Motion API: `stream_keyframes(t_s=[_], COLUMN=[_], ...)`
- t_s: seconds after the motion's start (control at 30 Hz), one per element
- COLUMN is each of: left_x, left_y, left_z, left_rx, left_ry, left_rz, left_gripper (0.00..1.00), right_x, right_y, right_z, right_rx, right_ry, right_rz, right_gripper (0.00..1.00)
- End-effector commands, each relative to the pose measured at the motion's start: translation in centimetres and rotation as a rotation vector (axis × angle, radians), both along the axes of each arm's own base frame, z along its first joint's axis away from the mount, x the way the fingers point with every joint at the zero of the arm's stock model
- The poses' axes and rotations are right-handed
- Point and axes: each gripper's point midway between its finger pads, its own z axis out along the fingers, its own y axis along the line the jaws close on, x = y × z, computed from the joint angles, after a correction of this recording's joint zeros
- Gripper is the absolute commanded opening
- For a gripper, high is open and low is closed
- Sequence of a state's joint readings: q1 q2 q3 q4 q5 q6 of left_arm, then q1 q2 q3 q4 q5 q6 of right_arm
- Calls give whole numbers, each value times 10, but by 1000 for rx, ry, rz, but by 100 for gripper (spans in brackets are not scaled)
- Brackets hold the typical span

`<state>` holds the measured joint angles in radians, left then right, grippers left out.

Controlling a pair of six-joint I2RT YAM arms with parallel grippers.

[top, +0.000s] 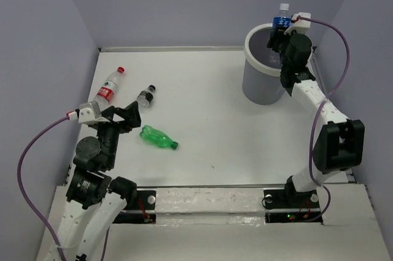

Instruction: Put the plastic bottles in the bin

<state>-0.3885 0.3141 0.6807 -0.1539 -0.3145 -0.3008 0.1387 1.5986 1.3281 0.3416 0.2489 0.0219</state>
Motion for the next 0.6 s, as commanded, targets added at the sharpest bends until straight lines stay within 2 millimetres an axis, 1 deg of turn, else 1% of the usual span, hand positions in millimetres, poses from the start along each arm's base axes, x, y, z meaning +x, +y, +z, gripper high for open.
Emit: stream_keyframes(t_s=[0.0,0.03,0.1,0.13,0.23,0.27,0.3,0.33,0.37,0.4,0.43,0.5,0.53,0.57], left_x=[-5,-4,-4,-4,-4,-4,-4,-4,-4,-4,-4,-3,-2,-2], left_y=[3,3,2,2,2,2,2,4,4,4,5,7,8,11], left_z=[20,21,20,20,20,20,21,21,21,21,20,20,19,19], left_rx=[-24,-23,-22,-23,-21,-22,-24,-24,-24,-24,-22,-19,-19,-19], left_ry=[-70,-72,-70,-69,-69,-71,-72,-74,-73,-73,-70,-67,-65,-62], left_rz=[4,4,0,-1,-2,1,2,9,10,12,17,27,35,49], left_gripper=[99,99,99,99,99,99,99,99,99,99,99,99,99,99], right_x=[-14,-19,-26,-34,-47,-58,-64,-75,-80,-89,-96,-107,-122,-129], right_y=[7,6,5,4,4,6,20,35,47,81,103,140,179,200], right_z=[41,40,45,55,71,91,100,113,116,117,110,101,79,65], right_rx=[123,130,142,147,159,167,174,181,167,141,122,92,82,77], right_ry=[-159,-162,-175,-195,-209,-242,-252,-256,-247,-234,-193,-138,-45,9], right_rz=[42,40,41,41,54,76,154,226,296,407,475,582,699,754], right_gripper=[61,81,98,100,100,100,100,100,100,100,100,100,100,100])
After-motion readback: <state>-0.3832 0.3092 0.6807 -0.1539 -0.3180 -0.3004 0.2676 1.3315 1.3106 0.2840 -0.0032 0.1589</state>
